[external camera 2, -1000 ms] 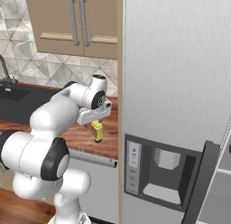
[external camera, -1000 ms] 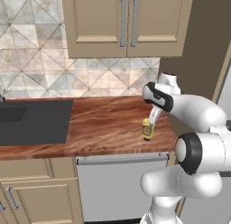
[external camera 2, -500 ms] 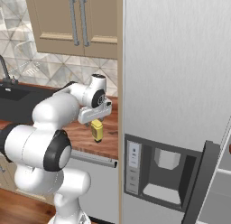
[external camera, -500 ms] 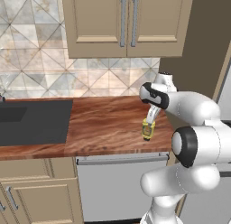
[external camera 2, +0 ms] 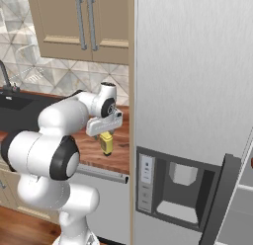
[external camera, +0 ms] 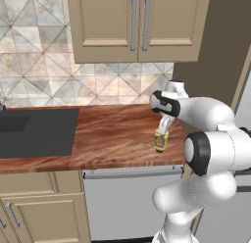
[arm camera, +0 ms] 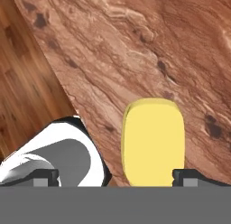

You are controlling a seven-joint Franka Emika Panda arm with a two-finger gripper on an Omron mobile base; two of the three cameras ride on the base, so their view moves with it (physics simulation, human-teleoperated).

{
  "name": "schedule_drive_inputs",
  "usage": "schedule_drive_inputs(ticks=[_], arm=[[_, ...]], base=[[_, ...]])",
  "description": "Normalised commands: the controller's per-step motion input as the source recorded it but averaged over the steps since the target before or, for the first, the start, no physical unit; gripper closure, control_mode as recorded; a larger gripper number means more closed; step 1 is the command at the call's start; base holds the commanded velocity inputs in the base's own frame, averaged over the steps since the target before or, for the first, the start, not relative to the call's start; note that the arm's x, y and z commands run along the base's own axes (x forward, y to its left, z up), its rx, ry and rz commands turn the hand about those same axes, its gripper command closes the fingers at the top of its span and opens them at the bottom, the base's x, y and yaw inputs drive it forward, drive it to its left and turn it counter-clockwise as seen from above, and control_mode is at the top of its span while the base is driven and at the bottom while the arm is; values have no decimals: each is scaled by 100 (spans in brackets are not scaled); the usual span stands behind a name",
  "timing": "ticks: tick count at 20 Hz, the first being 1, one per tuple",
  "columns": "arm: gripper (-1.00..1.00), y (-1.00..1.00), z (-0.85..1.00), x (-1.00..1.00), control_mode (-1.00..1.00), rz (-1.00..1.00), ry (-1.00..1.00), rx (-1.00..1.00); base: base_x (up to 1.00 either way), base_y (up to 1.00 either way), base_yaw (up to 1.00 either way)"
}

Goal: Place the mustard and mayonnaise from the counter to the top shelf of the fridge. If the existing items in the fridge are on the top shelf, move them to other shelves.

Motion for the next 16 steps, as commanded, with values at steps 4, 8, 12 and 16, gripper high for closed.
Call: schedule_drive_inputs(ticks=[4, 8, 12, 16], arm=[[-100, 0, -5, 10, -100, 0, 0, -6], [-100, 0, 0, 0, -100, 0, 0, -12], [-100, 0, 0, 1, -100, 0, 0, -2], [-100, 0, 0, 0, -100, 0, 0, 0]], base=[[0, 0, 0], [0, 0, 0], [0, 0, 0], [0, 0, 0]])
